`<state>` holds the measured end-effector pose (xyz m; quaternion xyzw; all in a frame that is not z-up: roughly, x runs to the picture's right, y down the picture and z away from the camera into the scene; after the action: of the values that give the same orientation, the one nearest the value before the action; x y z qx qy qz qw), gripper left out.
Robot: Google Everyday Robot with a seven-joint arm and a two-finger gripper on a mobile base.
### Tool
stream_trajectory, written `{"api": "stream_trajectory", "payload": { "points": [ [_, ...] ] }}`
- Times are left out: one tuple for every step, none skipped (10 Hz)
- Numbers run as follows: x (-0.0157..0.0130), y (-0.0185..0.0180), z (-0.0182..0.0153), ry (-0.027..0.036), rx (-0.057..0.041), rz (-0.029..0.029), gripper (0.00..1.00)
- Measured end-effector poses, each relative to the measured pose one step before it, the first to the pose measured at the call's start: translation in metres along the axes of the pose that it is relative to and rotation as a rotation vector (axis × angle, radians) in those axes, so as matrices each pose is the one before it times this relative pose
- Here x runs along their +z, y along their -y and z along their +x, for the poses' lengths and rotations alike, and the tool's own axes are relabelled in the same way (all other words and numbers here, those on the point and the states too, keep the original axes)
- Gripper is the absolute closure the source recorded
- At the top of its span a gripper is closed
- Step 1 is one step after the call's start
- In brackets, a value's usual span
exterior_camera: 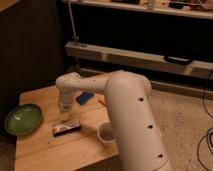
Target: Push the eraser across the table
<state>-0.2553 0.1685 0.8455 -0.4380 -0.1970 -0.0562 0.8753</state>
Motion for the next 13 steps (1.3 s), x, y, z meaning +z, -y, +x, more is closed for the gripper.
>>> {"api": "stream_trajectory", "payload": {
  "points": [
    [0.00223, -0.00444, -0.00146, 0.00497, 0.00433, -0.01346, 1.0],
    [0.00233, -0.00404, -0.00054, 0.00504, 0.00755, -0.01204, 1.0],
    [0.00429, -0.00906, -0.00047, 0.00384, 0.01287, -0.01986, 1.0],
    [0.00328, -0.01096, -0.00208, 0.00137, 0.0108, -0.01674, 1.0],
    [0.00485, -0.01834, -0.00346, 0.00063, 0.02657, -0.0209, 1.0],
    [0.00203, -0.01894, -0.00115, 0.00165, 0.03425, -0.02198, 1.0],
    [0.00218, -0.02096, 0.00658, -0.00587, 0.04361, -0.03113, 1.0],
    [0.00047, -0.02224, 0.01065, -0.01429, 0.05403, -0.02554, 1.0],
    [-0.00108, -0.0227, 0.0162, -0.02199, 0.06462, -0.02118, 1.0],
    [-0.00329, -0.01641, 0.01406, -0.02208, 0.05178, -0.01354, 1.0],
    [-0.00332, -0.02012, 0.02029, -0.03121, 0.06847, -0.01382, 1.0],
    [-0.00179, -0.00967, 0.01477, -0.01655, 0.02299, 0.00346, 1.0],
    [-0.00285, -0.00304, 0.0103, -0.00753, 0.00091, 0.01341, 1.0]
  ]
}}
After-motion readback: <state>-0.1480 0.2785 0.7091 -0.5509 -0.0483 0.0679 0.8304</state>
